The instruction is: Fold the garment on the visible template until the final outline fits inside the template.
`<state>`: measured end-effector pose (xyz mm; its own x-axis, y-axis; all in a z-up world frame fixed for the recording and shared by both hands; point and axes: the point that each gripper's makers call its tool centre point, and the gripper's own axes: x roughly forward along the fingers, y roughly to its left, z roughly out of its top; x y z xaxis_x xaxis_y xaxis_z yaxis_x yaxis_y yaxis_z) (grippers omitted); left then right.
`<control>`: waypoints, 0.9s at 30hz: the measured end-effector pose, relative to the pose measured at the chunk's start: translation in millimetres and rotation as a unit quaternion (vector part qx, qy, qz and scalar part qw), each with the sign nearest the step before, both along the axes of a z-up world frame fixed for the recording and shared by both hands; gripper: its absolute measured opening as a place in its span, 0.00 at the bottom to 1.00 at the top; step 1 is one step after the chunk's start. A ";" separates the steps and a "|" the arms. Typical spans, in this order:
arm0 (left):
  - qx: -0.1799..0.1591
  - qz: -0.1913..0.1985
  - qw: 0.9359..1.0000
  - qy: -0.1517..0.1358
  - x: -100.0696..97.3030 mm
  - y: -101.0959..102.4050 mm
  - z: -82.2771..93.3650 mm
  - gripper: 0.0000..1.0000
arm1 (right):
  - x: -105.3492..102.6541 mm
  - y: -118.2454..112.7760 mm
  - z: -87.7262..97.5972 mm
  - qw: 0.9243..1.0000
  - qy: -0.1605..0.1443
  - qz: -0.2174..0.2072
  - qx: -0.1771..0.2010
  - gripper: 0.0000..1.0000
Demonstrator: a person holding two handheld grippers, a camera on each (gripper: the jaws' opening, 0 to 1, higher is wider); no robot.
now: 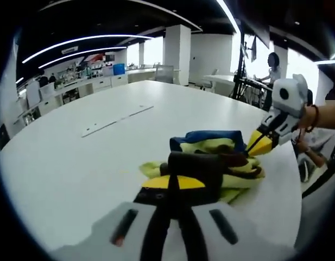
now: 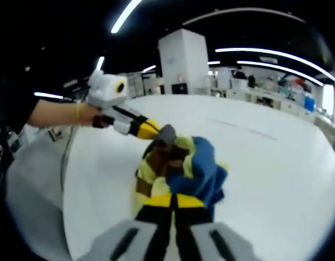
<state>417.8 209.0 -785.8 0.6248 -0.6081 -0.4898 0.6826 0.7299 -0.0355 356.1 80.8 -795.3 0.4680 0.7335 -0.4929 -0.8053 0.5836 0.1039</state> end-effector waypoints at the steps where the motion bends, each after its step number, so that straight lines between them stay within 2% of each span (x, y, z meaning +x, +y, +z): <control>1: -0.002 0.002 1.000 -0.001 -0.8 0.7 1.5 0.00 | -0.1 0.0 1.0 1.000 -0.001 0.001 0.001 0.00; 5: -0.002 0.010 1.000 -0.009 -6.1 6.7 10.8 0.00 | 0.5 1.0 11.0 1.000 -0.004 -0.001 0.014 0.00; 6: -0.001 0.011 1.000 -0.013 -11.2 4.2 17.6 0.00 | 1.9 0.5 14.3 1.000 -0.008 -0.005 0.015 0.00; 9: 0.000 0.016 1.000 -0.018 -13.2 9.5 21.0 0.00 | 5.4 -2.9 18.7 1.000 -0.017 -0.011 0.010 0.00; 11: 0.005 0.018 0.999 -0.027 -18.4 7.7 30.3 0.00 | 7.1 -5.6 24.1 1.000 -0.021 -0.015 0.011 0.00; 13: 0.010 0.022 0.999 -0.036 -15.7 12.7 31.9 0.00 | 8.7 -7.7 31.8 0.999 -0.030 -0.020 0.011 0.00; 20: -0.005 0.050 0.997 -0.053 -15.0 26.8 52.6 0.00 | 23.5 -24.2 62.5 0.995 -0.090 -0.043 -0.016 0.00; 27: -0.021 0.079 0.994 -0.071 -13.3 36.8 79.2 0.00 | 41.5 -39.5 85.9 0.990 -0.121 -0.069 -0.013 0.00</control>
